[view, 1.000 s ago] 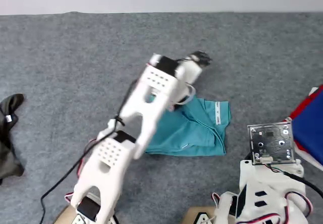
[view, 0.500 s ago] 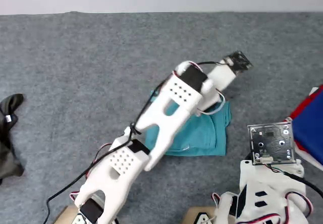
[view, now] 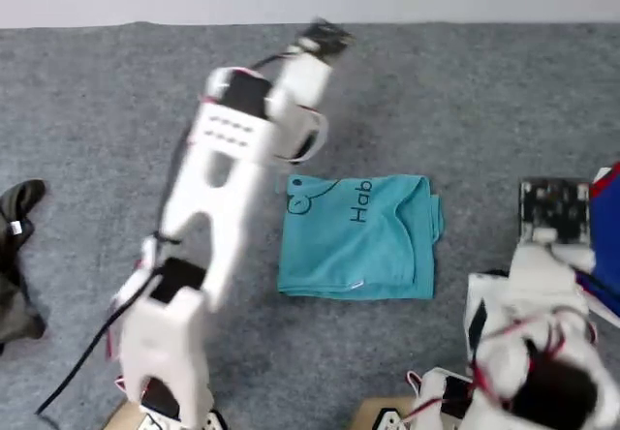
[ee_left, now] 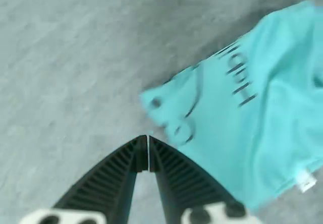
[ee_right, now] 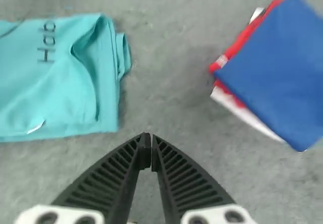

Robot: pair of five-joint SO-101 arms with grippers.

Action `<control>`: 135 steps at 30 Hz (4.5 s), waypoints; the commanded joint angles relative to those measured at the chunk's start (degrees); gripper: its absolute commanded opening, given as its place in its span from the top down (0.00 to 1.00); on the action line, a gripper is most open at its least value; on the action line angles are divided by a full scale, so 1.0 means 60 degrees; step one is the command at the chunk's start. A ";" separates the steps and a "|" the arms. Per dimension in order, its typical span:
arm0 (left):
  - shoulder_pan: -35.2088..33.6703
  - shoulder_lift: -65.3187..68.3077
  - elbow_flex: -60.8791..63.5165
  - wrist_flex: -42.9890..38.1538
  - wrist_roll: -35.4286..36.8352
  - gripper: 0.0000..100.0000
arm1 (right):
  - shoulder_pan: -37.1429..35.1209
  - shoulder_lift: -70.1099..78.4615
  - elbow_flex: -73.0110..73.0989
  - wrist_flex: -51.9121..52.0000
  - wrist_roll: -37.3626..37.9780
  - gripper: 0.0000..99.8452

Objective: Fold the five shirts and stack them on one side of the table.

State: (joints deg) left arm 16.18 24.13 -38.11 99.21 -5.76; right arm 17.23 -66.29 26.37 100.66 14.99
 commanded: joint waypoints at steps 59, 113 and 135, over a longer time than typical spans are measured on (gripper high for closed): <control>-0.5685 -0.6066 0.7158 0.0029 0.0000 0.99 | -0.3919 0.9341 -0.0571 -0.5531 -0.3824 0.90; -0.5626 -0.6066 0.7128 0.0015 0.0000 0.99 | -0.2484 1.0381 -0.2110 -0.5048 -0.1758 0.78; -0.5685 -0.6154 0.7128 0.0059 0.0000 0.99 | -0.3524 1.4234 -0.4747 -0.6718 -0.1685 0.99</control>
State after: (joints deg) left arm -17.76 -12.09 5.14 99.30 -5.76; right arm -4.48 19.69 5.01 56.35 4.35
